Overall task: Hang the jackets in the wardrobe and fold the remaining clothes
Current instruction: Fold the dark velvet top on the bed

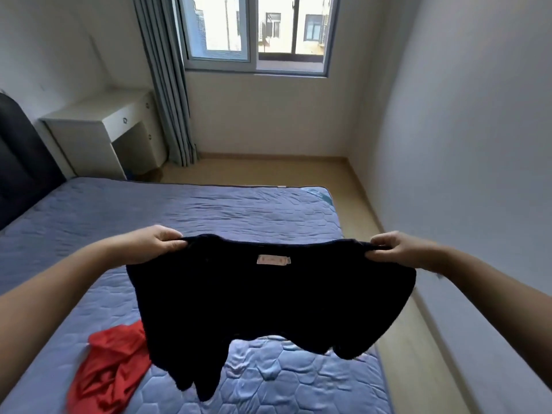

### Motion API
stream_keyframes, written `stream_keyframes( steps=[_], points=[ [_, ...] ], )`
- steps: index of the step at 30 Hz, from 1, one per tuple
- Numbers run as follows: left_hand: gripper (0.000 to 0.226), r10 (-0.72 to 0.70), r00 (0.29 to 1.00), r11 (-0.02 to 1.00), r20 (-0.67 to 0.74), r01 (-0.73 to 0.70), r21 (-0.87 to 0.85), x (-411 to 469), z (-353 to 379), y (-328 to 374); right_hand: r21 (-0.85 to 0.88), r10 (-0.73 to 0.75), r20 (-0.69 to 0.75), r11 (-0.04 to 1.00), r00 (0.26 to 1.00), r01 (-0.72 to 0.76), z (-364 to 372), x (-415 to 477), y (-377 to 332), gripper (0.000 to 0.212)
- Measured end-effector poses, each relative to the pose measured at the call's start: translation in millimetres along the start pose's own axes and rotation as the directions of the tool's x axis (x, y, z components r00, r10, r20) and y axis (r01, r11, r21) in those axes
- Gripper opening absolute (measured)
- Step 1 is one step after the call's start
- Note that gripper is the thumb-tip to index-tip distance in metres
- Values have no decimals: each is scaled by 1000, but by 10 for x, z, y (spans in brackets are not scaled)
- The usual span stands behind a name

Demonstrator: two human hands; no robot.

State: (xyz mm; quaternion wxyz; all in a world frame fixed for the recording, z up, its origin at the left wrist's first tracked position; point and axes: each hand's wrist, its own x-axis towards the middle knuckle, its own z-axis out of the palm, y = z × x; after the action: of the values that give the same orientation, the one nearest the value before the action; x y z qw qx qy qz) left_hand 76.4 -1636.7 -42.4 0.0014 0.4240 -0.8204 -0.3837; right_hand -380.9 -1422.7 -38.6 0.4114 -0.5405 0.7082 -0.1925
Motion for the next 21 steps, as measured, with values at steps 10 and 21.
stream_keyframes(
  steps=[10,21],
  points=[
    [31,-202,888,899,413,335,-282,74,-354,29,300,114,393,922,912,-245,-353,262,-253,36],
    [25,-373,814,881,-446,461,105,2326,-16,-53,52,295,-527,947,797,-316,-106,2641,34,25]
  ],
)
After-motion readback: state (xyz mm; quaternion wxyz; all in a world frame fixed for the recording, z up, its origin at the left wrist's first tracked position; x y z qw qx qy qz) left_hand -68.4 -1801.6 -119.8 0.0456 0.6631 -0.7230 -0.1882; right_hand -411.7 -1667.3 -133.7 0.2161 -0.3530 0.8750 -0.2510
